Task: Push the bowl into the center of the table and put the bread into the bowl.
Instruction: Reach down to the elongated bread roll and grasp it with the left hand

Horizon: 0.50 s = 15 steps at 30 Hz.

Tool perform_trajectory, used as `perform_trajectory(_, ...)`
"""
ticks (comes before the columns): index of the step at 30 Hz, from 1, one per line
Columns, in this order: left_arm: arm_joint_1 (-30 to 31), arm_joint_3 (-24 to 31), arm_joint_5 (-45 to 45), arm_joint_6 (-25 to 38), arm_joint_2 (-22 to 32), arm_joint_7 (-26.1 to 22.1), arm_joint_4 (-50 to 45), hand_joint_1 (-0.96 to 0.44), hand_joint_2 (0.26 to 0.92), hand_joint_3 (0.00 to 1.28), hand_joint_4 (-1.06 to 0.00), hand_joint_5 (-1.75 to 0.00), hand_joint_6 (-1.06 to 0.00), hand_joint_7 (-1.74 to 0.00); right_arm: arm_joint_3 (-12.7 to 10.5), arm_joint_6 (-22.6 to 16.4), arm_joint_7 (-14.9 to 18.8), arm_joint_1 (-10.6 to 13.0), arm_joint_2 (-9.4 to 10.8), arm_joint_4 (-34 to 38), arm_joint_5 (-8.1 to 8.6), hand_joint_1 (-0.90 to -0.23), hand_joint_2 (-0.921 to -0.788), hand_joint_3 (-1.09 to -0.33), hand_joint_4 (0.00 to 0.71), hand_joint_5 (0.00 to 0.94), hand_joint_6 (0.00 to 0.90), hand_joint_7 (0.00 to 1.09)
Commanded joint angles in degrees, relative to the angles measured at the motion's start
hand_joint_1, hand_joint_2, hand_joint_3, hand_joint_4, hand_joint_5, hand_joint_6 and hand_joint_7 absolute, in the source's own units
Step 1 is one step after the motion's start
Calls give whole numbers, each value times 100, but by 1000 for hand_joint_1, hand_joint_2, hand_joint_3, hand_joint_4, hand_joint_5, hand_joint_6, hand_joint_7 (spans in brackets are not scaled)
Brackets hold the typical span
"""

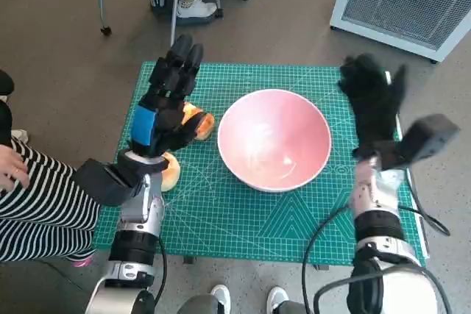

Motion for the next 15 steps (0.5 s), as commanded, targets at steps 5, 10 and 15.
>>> perform_trajectory(5,-167,-66,176,39,50,92,-68,-547,921,291,-102,-6,-90,-214,509,-469,304,878,232,-1858,-6,-628,-921,-723,95,12,135,201)
perform_trajectory(10,-306,-36,133,103,201,-1,-34,-555,921,291,-102,-5,-90,-212,805,-488,497,1252,244,-2846,59,-650,-921,-693,105,14,151,214)
perform_trajectory(15,-587,38,168,90,524,-148,199,-535,921,246,-117,-10,-89,-207,1021,-515,756,1473,183,-3460,175,-679,-921,-666,121,17,164,232)
